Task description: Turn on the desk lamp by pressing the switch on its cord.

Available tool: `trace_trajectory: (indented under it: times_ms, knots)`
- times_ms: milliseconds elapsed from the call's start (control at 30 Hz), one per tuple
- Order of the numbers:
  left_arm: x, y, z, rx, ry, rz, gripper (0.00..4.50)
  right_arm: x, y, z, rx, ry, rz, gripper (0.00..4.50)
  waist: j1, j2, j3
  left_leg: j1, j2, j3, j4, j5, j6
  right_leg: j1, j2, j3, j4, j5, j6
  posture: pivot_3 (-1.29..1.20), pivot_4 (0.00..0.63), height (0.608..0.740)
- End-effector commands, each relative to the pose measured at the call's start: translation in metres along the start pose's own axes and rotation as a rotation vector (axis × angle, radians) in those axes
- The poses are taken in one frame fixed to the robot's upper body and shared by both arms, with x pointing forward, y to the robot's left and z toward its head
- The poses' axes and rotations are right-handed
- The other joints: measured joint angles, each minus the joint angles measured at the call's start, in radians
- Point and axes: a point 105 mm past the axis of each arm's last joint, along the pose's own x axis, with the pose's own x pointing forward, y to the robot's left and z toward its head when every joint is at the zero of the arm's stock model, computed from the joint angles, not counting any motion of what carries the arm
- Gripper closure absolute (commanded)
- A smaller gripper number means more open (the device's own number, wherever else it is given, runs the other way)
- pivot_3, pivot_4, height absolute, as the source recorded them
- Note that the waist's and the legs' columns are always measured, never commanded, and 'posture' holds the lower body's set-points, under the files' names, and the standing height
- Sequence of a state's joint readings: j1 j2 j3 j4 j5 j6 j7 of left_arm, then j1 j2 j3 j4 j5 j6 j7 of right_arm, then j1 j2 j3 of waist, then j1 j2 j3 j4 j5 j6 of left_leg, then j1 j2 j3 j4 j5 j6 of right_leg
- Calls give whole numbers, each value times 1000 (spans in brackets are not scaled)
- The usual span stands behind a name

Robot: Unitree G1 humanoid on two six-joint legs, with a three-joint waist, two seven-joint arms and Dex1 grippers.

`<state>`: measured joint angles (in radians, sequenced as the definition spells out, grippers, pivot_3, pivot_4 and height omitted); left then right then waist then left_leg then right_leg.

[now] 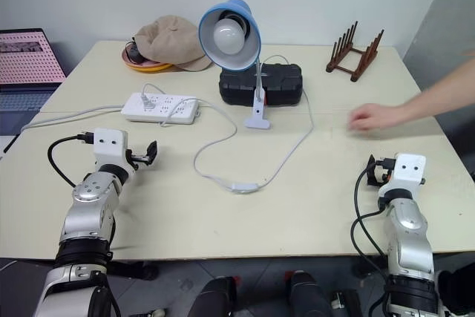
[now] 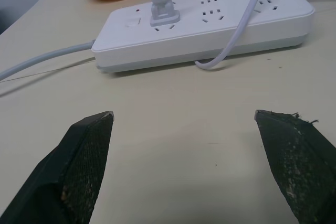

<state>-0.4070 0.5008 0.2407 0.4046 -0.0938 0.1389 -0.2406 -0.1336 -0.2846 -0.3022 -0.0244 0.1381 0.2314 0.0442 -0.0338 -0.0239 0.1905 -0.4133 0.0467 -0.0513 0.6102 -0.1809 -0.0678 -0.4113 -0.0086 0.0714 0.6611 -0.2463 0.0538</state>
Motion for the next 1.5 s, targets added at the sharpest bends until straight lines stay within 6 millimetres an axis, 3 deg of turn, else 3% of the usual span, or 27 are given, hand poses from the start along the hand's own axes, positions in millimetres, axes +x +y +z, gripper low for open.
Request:
trace_trajectory:
  times_ms: [33,267,333,433,567,733,800,900,1033,1400,1500]
  knots:
    - [-2,6,9,-3,-29,15,0,-2,-5,12,-10,-45,-12,33,0,0,0,0,0,0,0,0,0,0,0,0,0,0,0,0,150,740]
    - [-8,14,13,19,-55,12,0,1,10,23,-43,-78,96,33,0,0,0,0,0,0,0,0,0,0,0,0,0,-1,-1,0,150,740]
    - [-9,13,14,8,-51,-31,0,2,32,30,-15,-85,266,33,-1,0,0,0,0,0,0,0,0,0,0,0,0,-1,-2,0,150,740]
    - [-19,-7,32,9,-63,-277,0,-10,84,55,-66,-106,685,33,-8,0,0,0,0,0,0,0,0,0,0,0,0,-1,-2,0,150,740]
    - [-47,-31,44,50,-29,-585,0,-36,123,55,-203,-46,1101,33,-23,0,1,0,1,0,-1,0,0,-1,0,0,0,-1,-2,0,150,740]
    - [-93,-65,64,132,2,-926,0,-53,160,51,-329,-18,1403,33,-24,-2,1,-1,1,0,-3,0,0,-1,0,-1,-1,-3,-5,0,150,740]
    - [-106,-74,68,156,21,-1014,0,-58,174,52,-329,-20,1480,33,-24,-2,1,-3,1,0,-2,0,0,-4,0,0,-1,-3,-5,0,150,740]
    - [-139,-90,64,277,69,-1190,0,-83,212,54,-260,-13,1683,33,-29,-4,3,-3,2,0,-2,0,0,-4,1,-1,0,-3,-5,0,150,740]
    - [-140,-90,65,277,74,-1187,0,-80,231,47,-292,-16,1687,33,-29,-4,3,-3,2,0,-3,0,0,-6,1,-1,1,-4,-6,0,150,740]
    - [-139,-92,65,297,42,-1194,0,-67,241,28,-453,-22,1676,33,-23,-4,3,-4,2,1,-2,0,0,-9,2,0,3,-4,-6,0,150,740]
    - [-141,-92,64,291,42,-1202,0,-66,241,31,-413,-16,1673,204,-23,-4,3,-4,2,1,-2,0,0,-9,2,0,3,-4,-6,0,150,740]
